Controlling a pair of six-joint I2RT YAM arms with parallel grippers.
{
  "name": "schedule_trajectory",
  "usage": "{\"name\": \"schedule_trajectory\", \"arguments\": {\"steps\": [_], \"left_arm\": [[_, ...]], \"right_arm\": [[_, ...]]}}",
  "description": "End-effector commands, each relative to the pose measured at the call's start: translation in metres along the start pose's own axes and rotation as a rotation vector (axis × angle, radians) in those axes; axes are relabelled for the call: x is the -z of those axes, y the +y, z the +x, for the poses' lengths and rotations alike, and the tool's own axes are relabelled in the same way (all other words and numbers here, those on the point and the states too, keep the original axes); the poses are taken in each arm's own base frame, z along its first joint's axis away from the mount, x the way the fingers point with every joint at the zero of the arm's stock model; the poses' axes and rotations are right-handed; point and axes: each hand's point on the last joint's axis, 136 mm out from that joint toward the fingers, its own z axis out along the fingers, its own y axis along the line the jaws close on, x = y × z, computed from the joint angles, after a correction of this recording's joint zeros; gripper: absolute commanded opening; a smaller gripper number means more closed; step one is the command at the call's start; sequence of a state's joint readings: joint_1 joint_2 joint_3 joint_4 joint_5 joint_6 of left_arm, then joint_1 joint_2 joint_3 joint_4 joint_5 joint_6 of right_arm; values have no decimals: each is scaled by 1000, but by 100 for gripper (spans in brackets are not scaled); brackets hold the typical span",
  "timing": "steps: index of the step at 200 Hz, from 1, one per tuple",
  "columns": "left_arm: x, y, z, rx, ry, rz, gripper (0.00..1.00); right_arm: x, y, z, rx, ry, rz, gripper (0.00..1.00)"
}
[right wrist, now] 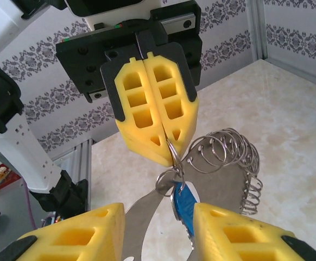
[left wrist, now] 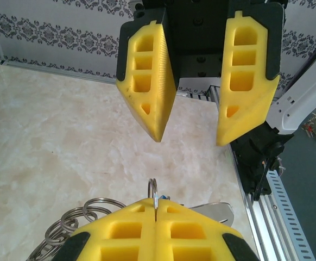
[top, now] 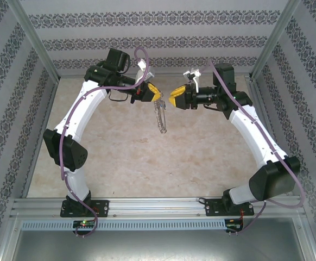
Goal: Put the keys on the keyring
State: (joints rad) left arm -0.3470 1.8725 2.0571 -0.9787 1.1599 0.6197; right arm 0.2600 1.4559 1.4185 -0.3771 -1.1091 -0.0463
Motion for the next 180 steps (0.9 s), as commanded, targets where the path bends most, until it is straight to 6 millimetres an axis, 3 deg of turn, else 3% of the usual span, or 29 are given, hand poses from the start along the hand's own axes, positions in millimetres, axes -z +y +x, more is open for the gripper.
{"name": "schedule_trajectory", "arguments": {"steps": [1,113,180], "left_arm": [[8,-21,-23,-72,-61,30,0],[8,-25,-25,-67,-75,55,0],[8,-25,-25,-65,-76,55,0]], "right_arm": [[-8,6,-13,26,-19,-54,39],[-28,-2,-25,47,-23,-92,38],[-31,1,-21,34,-9,-136,29]]}}
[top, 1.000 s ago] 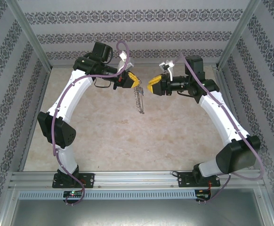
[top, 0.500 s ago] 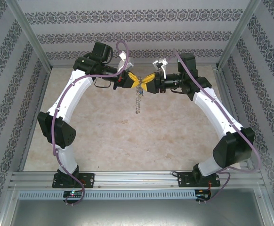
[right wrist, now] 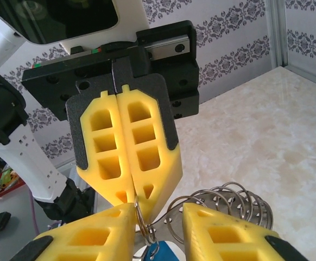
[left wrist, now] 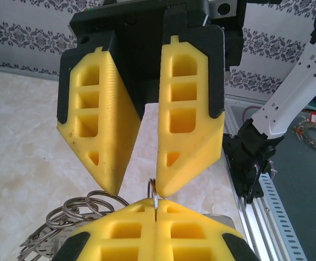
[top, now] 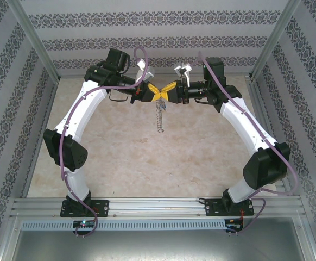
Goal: Put the keys on the keyring
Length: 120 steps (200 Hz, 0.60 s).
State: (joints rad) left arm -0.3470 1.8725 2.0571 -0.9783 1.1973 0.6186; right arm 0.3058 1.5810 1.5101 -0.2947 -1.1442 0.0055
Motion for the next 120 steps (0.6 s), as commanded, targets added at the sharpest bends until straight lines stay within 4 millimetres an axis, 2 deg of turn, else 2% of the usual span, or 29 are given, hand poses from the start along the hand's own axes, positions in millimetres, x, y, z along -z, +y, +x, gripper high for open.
{"name": "schedule_trajectory", "arguments": {"steps": [1,12,26,46,85,111,120], "left_arm": [[7,-20,-22,-67,-53,26,0],[7,-20,-22,-66,-53,25,0],[8,-20,-23,-67,-55,25,0],[7,-20,-23,-66,-55,27,0],[8,-17,-20,-59,-43,12,0],[14,-13,-16,-62,-13,-34,18],[17,-11,-15,-66,-2,-56,21]], "right_arm": [[-4,11,-7,32,-4,-59,29],[-5,11,-5,27,-1,-65,27],[-5,11,-4,24,1,-68,18],[-6,11,-4,23,4,-73,0],[-4,9,-4,32,20,-37,0],[-1,5,0,52,72,19,0],[1,5,2,63,93,37,0]]}}
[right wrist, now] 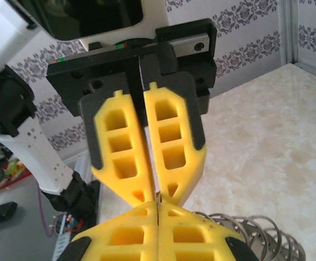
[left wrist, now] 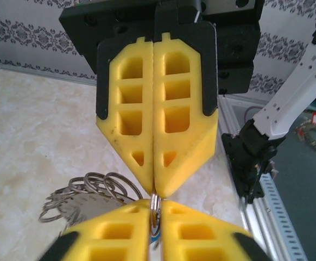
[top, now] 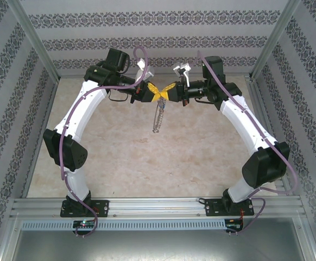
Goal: Put the keys on the keyring
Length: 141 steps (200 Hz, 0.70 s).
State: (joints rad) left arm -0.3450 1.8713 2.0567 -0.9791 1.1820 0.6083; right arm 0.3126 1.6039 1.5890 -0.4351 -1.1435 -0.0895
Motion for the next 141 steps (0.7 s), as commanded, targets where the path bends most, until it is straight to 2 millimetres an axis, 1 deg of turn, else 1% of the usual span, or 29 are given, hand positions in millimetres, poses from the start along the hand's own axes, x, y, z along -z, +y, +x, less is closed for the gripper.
{"name": "schedule_trajectory", "arguments": {"steps": [1,20,44,86,118,141], "left_arm": [[17,-13,-16,-77,-10,-45,22],[24,-8,-12,-79,16,-91,31],[27,-6,-5,-82,59,-122,37],[25,-7,2,-59,84,-100,39],[20,-9,9,-38,100,-70,37],[15,-13,14,-29,111,-42,35]], "right_arm": [[1,0,3,43,59,45,0],[4,-1,4,66,108,85,0],[7,3,6,92,166,107,0],[4,5,17,125,305,136,0],[-2,8,19,154,369,141,0],[-7,10,17,174,392,134,0]]}}
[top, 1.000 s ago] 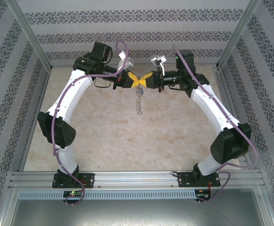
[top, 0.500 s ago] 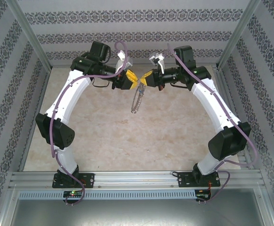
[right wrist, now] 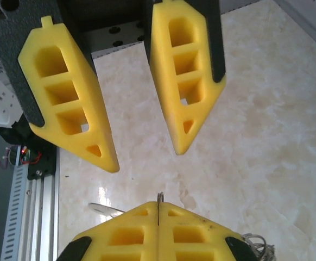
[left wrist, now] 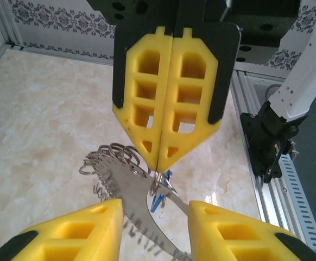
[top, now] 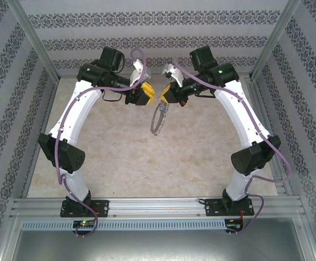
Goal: Put the keys on the keyring
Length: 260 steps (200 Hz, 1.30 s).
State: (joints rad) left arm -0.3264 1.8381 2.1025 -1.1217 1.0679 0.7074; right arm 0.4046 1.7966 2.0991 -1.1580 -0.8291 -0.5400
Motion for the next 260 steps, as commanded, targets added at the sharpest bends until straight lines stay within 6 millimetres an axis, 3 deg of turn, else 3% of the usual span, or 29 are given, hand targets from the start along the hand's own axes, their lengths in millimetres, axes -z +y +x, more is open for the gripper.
{"name": "schedule_trajectory", "arguments": {"steps": [1,176,232,260], "left_arm": [[-4,-8,5,4,20,47,35],[-19,-17,9,20,8,132,33],[-19,-20,1,12,-27,152,16],[-20,-21,1,13,-34,161,15]], "right_arm": [[-1,8,2,40,53,-7,0],[-8,16,-10,88,51,-34,0],[-9,16,-10,86,45,-38,0],[-9,16,-12,89,39,-36,0]]}}
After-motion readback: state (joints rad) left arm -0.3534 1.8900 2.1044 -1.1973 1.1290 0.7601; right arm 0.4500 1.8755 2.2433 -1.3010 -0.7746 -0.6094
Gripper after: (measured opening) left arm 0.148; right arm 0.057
